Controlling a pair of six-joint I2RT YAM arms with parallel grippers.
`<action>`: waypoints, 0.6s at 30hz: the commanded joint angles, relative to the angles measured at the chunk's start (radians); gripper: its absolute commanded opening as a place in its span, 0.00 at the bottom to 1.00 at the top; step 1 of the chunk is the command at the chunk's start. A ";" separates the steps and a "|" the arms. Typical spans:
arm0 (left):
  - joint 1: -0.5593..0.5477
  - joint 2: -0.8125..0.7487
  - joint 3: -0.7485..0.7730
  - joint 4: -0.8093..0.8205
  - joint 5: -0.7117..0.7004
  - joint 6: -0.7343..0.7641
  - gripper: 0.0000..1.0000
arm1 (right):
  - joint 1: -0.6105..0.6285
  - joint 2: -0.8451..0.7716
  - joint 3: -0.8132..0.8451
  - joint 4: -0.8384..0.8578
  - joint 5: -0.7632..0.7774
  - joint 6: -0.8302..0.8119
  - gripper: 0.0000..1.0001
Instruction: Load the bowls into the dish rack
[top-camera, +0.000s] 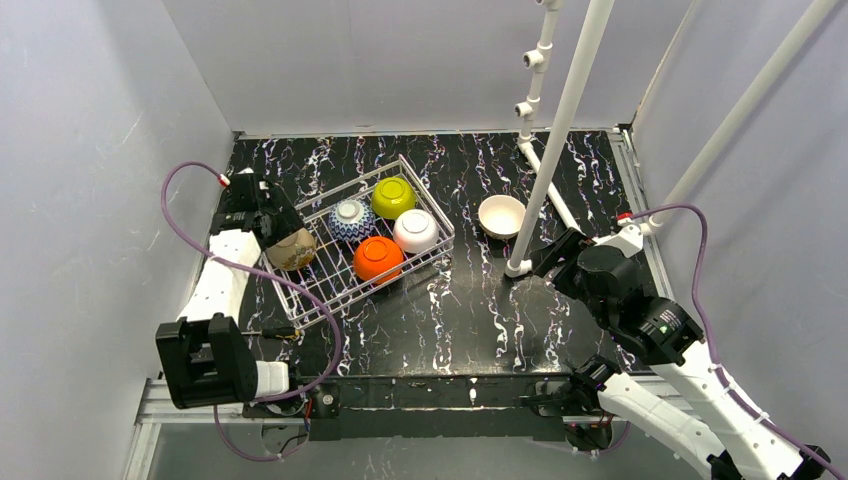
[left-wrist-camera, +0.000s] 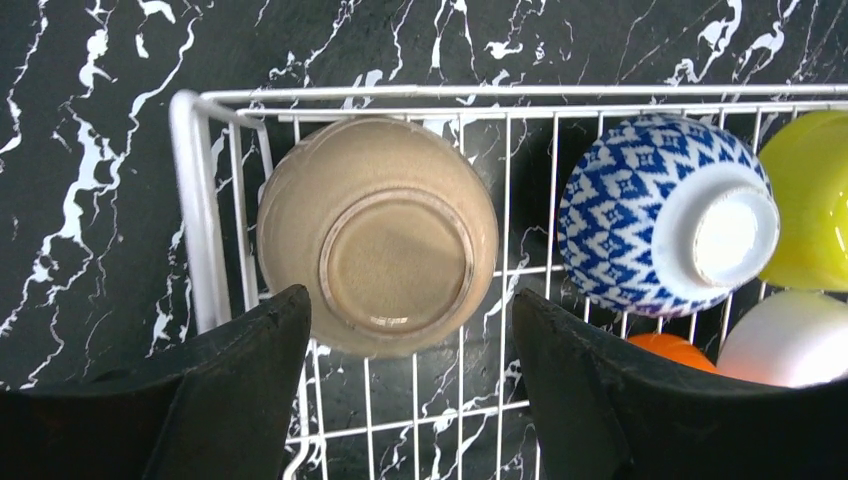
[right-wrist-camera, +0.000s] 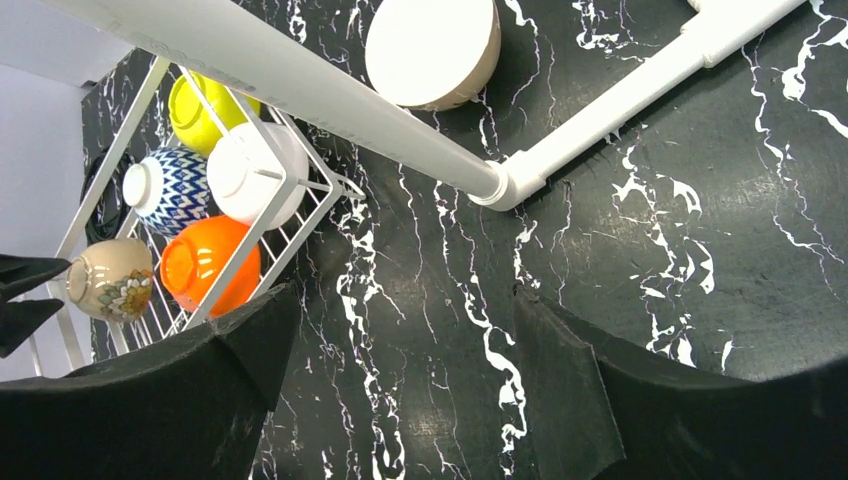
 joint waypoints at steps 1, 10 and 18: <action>0.002 0.076 0.023 -0.002 -0.068 -0.020 0.73 | -0.001 -0.001 0.000 0.019 0.018 0.002 0.86; 0.002 0.113 0.029 0.026 0.132 -0.011 0.65 | -0.001 0.007 -0.019 -0.001 0.028 0.021 0.86; 0.002 0.029 0.054 -0.039 0.022 0.028 0.69 | -0.001 0.011 -0.023 -0.061 0.086 0.037 0.85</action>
